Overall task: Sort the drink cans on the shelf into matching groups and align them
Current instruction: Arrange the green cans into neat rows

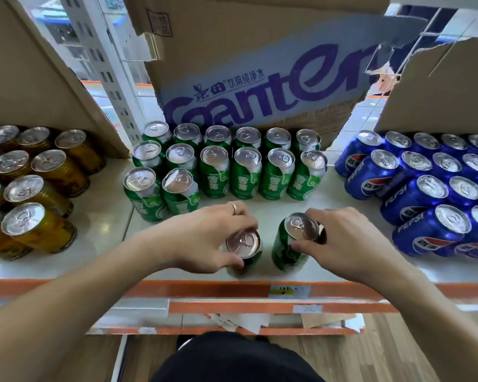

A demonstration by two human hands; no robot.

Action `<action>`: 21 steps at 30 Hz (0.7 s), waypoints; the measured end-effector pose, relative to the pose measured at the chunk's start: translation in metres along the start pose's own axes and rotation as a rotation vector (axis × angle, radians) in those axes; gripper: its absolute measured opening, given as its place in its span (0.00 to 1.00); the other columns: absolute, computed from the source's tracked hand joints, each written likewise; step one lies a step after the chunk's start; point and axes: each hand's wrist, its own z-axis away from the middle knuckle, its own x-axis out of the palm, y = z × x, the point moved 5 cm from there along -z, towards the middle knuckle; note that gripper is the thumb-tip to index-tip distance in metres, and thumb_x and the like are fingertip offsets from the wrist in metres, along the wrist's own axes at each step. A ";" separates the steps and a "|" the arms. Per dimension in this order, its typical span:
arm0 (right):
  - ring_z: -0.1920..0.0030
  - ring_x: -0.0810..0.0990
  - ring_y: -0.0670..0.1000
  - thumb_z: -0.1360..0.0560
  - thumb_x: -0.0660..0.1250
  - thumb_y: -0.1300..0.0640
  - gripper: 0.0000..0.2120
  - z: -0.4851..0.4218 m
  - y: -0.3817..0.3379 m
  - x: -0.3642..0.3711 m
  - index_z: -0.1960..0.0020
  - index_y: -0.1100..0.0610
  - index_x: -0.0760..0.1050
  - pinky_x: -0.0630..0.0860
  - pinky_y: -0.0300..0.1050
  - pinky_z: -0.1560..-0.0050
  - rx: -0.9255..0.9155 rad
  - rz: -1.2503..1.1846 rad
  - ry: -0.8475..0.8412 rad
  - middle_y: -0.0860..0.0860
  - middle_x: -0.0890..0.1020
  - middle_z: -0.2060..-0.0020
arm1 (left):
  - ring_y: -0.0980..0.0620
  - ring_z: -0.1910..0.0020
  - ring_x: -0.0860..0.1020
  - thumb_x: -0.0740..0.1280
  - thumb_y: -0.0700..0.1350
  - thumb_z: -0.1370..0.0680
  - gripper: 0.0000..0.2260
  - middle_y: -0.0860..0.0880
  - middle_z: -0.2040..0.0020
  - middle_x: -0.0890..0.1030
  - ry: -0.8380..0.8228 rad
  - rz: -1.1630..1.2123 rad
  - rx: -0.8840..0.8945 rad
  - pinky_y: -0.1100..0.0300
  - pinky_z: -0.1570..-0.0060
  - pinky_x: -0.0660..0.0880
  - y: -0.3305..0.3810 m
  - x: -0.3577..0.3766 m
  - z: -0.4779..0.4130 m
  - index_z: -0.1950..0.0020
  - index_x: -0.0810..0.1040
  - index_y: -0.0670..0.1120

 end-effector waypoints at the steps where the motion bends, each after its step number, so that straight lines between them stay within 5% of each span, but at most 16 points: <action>1: 0.57 0.76 0.55 0.28 0.68 0.37 0.17 -0.004 -0.002 0.001 0.55 0.50 0.73 0.74 0.50 0.58 -0.028 0.013 0.007 0.48 0.79 0.60 | 0.56 0.46 0.69 0.72 0.55 0.25 0.26 0.55 0.42 0.70 0.027 -0.001 -0.028 0.63 0.43 0.67 -0.004 -0.003 -0.001 0.30 0.70 0.52; 6: 0.56 0.78 0.57 0.28 0.69 0.39 0.18 -0.038 -0.012 -0.001 0.50 0.53 0.75 0.76 0.52 0.56 -0.088 -0.063 0.100 0.52 0.80 0.58 | 0.52 0.50 0.73 0.67 0.66 0.28 0.24 0.53 0.48 0.73 0.232 -0.153 -0.192 0.53 0.49 0.73 -0.024 -0.033 0.001 0.39 0.76 0.53; 10: 0.56 0.77 0.57 0.28 0.71 0.41 0.17 -0.069 -0.029 -0.002 0.51 0.54 0.75 0.75 0.52 0.56 -0.137 -0.089 0.152 0.52 0.80 0.59 | 0.49 0.50 0.73 0.69 0.63 0.27 0.23 0.51 0.49 0.74 0.337 -0.257 -0.274 0.54 0.53 0.72 -0.035 -0.051 -0.004 0.40 0.78 0.50; 14: 0.57 0.76 0.59 0.26 0.69 0.40 0.18 -0.085 -0.043 0.004 0.54 0.55 0.73 0.68 0.48 0.61 -0.108 -0.081 0.208 0.53 0.78 0.60 | 0.49 0.52 0.72 0.69 0.62 0.27 0.23 0.48 0.52 0.75 0.377 -0.216 -0.317 0.55 0.51 0.71 -0.054 -0.054 -0.009 0.43 0.79 0.46; 21: 0.54 0.76 0.56 0.27 0.70 0.43 0.15 -0.091 -0.045 0.017 0.47 0.52 0.77 0.73 0.49 0.56 -0.159 -0.181 0.192 0.52 0.77 0.56 | 0.44 0.42 0.72 0.71 0.59 0.26 0.27 0.45 0.42 0.74 0.314 -0.120 -0.264 0.50 0.39 0.70 -0.066 -0.040 -0.015 0.35 0.77 0.43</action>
